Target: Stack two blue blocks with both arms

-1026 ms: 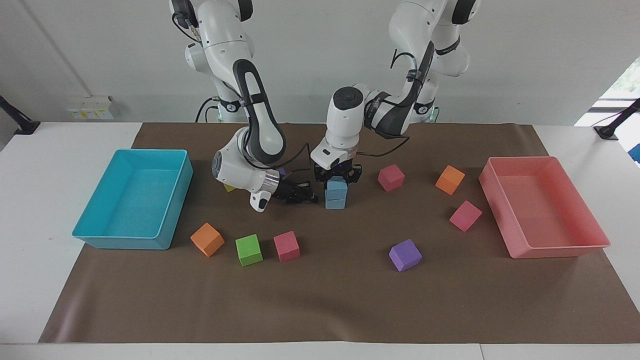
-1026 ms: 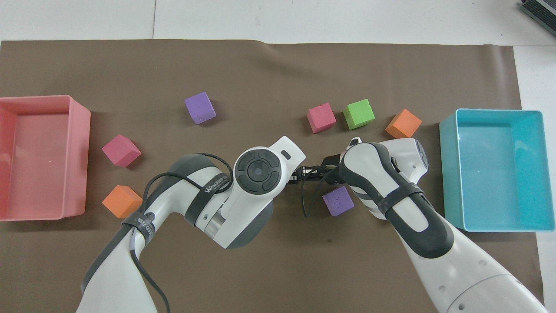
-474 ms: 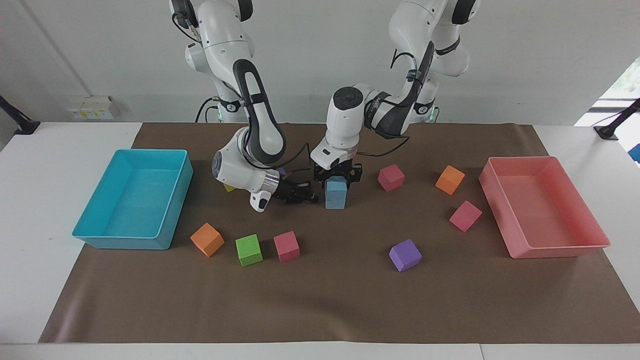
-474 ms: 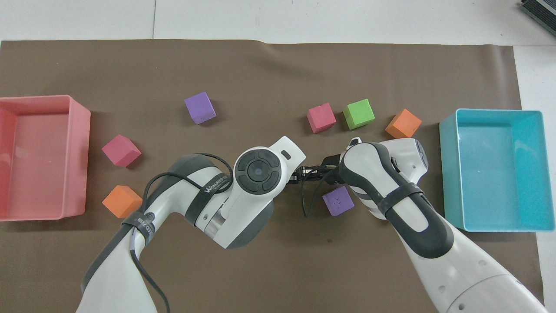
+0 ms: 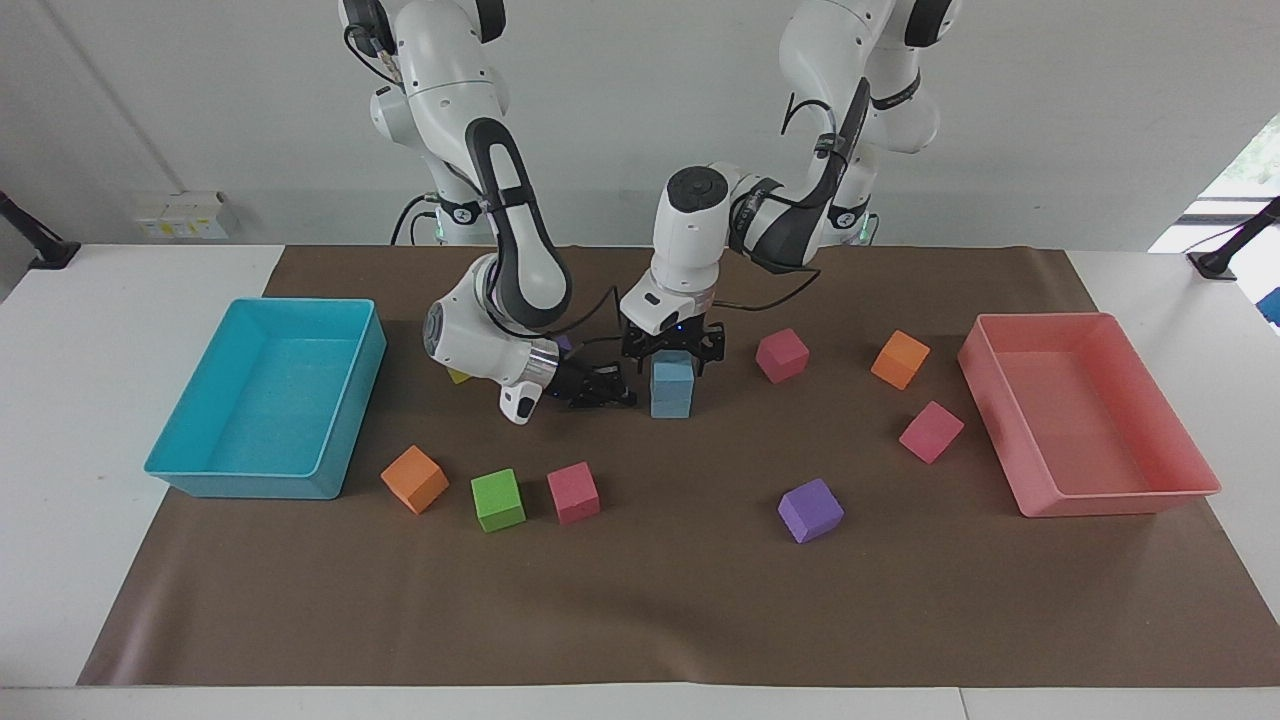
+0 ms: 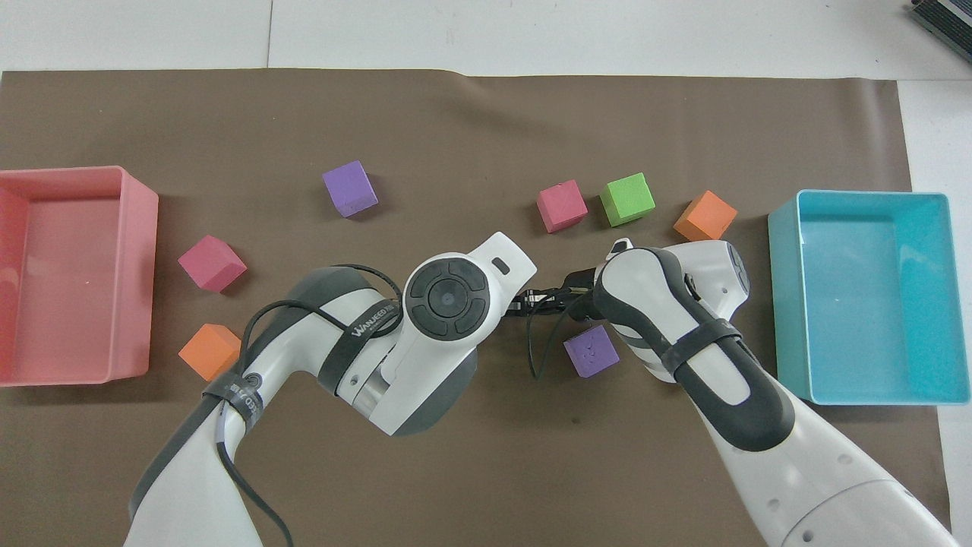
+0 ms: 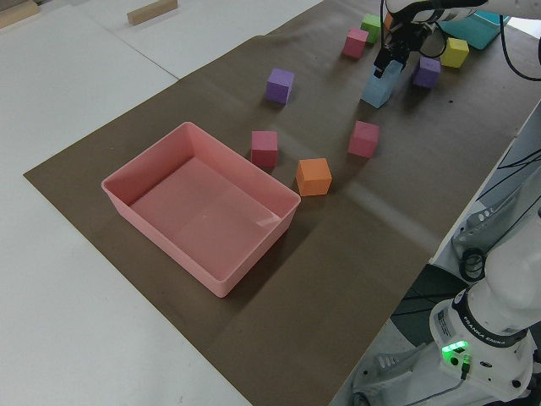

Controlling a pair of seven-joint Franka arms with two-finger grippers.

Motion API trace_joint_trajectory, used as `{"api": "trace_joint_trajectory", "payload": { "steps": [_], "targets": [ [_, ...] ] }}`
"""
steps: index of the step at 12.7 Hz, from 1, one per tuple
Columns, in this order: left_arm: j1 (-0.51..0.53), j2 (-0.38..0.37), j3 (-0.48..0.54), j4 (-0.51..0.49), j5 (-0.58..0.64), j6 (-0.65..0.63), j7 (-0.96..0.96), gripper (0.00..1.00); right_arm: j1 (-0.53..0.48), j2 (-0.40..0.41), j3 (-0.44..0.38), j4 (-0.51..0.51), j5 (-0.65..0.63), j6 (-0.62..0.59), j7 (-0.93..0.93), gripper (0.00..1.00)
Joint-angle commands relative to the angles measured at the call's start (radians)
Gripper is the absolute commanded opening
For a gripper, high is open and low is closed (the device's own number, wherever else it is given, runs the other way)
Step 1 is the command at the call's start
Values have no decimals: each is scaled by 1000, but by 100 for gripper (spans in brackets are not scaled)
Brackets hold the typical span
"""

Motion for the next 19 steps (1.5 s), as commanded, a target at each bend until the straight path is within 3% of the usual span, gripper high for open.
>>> {"api": "trace_joint_trajectory", "payload": {
  "steps": [1, 4, 6, 10, 12, 16, 19],
  "targets": [
    [1, -122, 20, -17, 15, -115, 6, 100, -9, -34, 2, -1, -42, 13, -31, 0],
    [119, -268, 19, -52, 15, -271, 128, 100, -43, -80, -1, -1, -148, 10, -5, 0],
    [200, -344, 19, -95, 14, -336, 278, 100, -69, -112, 1, 20, -279, 4, 46, 99],
    [372, -412, 25, -78, 3, -465, 525, 100, -102, -198, -4, 91, -612, -92, 346, 100],
    [454, -406, 27, 1, -18, -520, 631, 100, -139, -198, -2, 186, -798, -193, 449, 100],
    [560, -333, 28, 250, -51, -686, 720, 100, -191, -200, -12, 307, -1085, -319, 514, 100],
    [574, -265, 27, 371, -51, -780, 719, 100, -243, -252, -18, 350, -1186, -411, 514, 100]
  ]
}}
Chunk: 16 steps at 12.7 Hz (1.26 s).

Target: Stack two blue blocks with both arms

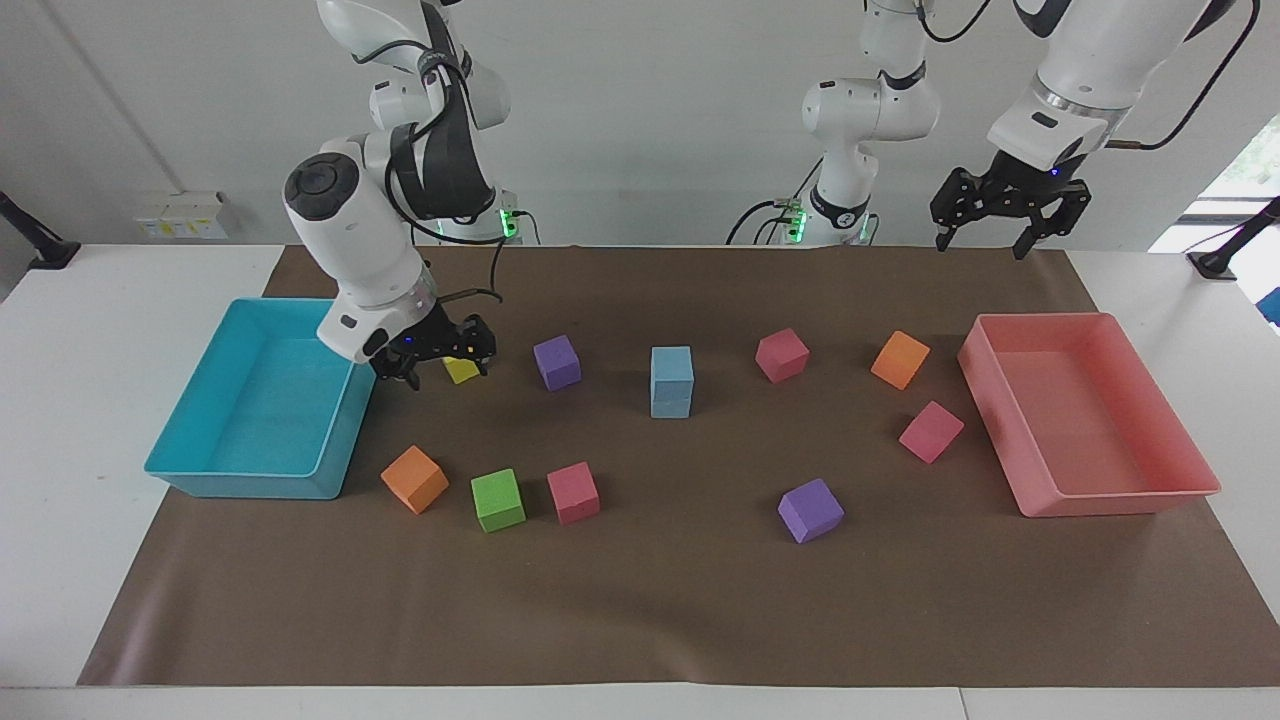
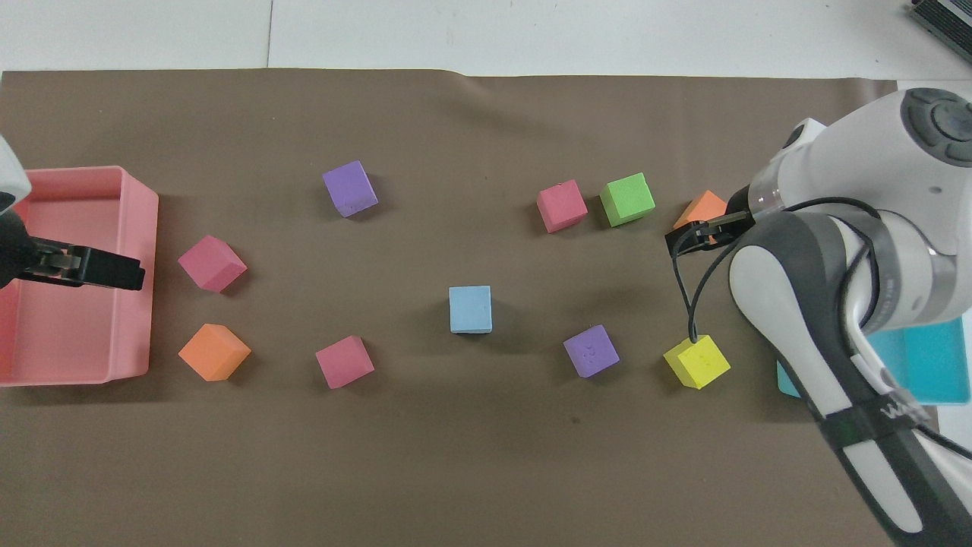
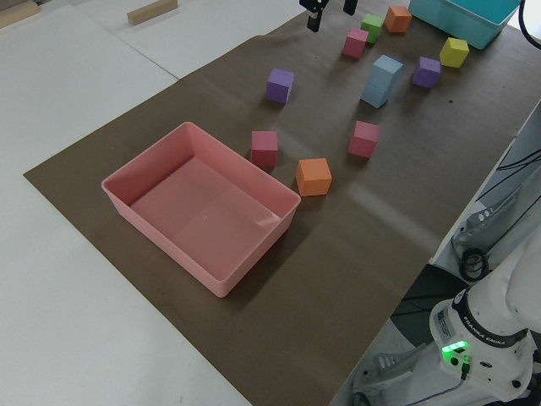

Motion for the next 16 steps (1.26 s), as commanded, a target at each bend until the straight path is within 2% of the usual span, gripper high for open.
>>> {"api": "trace_joint_trajectory", "payload": {
  "steps": [1, 5, 11, 14, 16],
  "targets": [
    [16, 58, -12, 83, -17, -52, 1, 100, -65, -61, 7, 24, -49, -65, 21, 100],
    [15, 55, -13, 77, -17, -47, -2, 100, -102, -182, -12, 27, -83, -164, 21, 100],
    [4, 57, -13, 71, -16, 3, 4, 100, -143, -225, -18, 185, -86, -379, 19, 100],
    [7, 55, -13, 65, -16, 11, 3, 100, -140, -276, -9, 179, -155, -398, 16, 100],
    [9, 53, -13, 58, -16, 25, 6, 100, -140, -306, -9, 144, -155, -401, 15, 100]
  ]
}}
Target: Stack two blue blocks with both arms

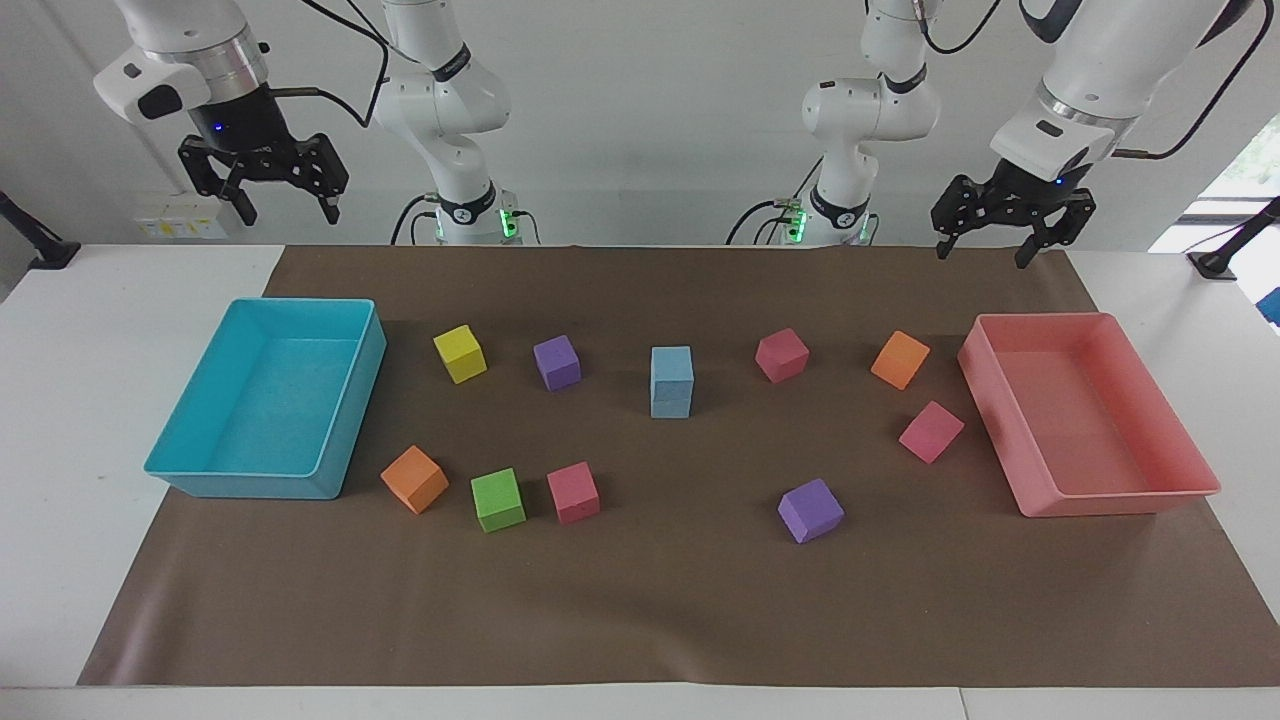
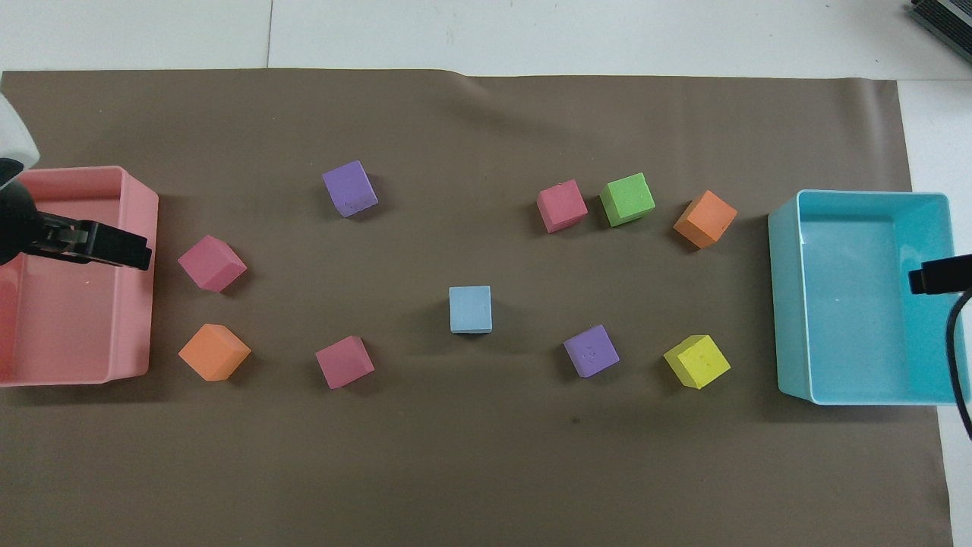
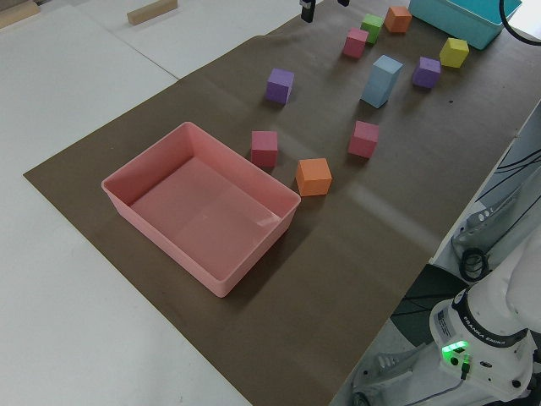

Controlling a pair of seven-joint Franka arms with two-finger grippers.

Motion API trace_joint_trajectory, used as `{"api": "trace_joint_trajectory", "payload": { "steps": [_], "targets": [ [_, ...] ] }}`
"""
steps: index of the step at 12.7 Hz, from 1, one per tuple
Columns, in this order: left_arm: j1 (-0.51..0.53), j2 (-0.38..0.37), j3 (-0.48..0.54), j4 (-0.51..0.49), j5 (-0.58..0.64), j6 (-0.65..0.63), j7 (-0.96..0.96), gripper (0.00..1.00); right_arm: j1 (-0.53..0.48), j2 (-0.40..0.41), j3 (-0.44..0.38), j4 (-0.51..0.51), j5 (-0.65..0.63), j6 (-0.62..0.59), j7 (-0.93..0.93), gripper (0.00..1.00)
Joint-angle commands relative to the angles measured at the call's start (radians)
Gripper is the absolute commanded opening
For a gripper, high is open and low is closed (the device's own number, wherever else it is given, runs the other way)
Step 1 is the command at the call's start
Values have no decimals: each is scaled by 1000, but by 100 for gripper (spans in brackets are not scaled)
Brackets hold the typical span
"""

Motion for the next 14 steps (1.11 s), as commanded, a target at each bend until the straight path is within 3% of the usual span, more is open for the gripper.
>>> {"api": "trace_joint_trajectory", "payload": {
  "steps": [1, 5, 14],
  "targets": [
    [4, 11, -3, 11, -7, 29, 5, 100, -5, -50, 13, -67, -25, -13, 13, 100],
    [7, 14, -3, 6, -4, 29, 5, 100, -5, -54, 10, -64, 65, -59, 17, 100],
    [6, -12, -3, -41, -4, 46, 5, 100, 6, -57, 14, -75, 30, -24, 16, 100]
  ]
}}
